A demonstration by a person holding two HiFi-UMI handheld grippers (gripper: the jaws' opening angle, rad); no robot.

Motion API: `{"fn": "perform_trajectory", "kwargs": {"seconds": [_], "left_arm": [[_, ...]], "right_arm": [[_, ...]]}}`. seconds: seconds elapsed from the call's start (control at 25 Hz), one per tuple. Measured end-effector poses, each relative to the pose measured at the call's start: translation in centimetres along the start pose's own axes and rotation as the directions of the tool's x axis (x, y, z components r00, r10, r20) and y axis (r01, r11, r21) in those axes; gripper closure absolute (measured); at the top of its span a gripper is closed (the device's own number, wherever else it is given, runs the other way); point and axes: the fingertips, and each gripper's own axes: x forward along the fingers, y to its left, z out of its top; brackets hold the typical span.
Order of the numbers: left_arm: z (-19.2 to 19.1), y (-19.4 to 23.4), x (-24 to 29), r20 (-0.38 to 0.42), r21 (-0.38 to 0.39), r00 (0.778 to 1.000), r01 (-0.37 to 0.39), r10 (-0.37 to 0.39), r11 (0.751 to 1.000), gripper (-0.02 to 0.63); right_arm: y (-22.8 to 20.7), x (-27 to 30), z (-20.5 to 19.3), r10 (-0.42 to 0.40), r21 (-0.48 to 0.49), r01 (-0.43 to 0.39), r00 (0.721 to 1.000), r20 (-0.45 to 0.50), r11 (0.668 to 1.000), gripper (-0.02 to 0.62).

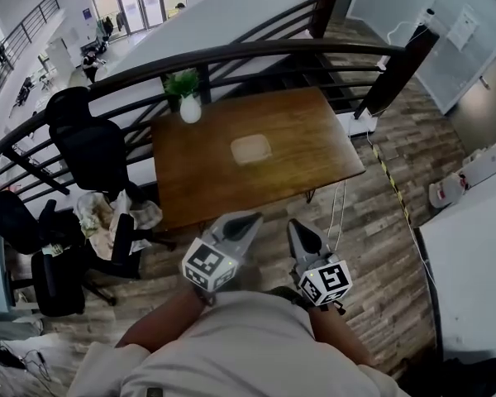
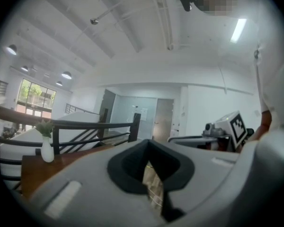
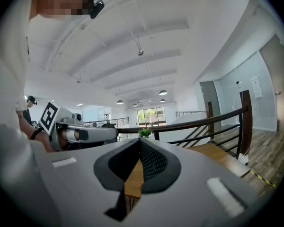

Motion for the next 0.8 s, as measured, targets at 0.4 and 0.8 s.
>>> {"fn": "perform_trajectory", "kwargs": {"seconds": [0.4,0.8], "left_arm": [[0.5,4.3,0.5,-0.005,0.002,1.000,-0.021,0.021,1.000,0.603],[0.8,8.9,4.9,0.000,-0.032,0.993,-0.114,0.114,0.993,0.603]], "right_arm": [[0.3,4.8,0.7,0.057,-0.007,-0.057,0.998,0.007,0.998,0.589],[-4.6,9.6,1.8,0.148,-0.020,-0.148,0.989,0.000,0.989,0.589]]}}
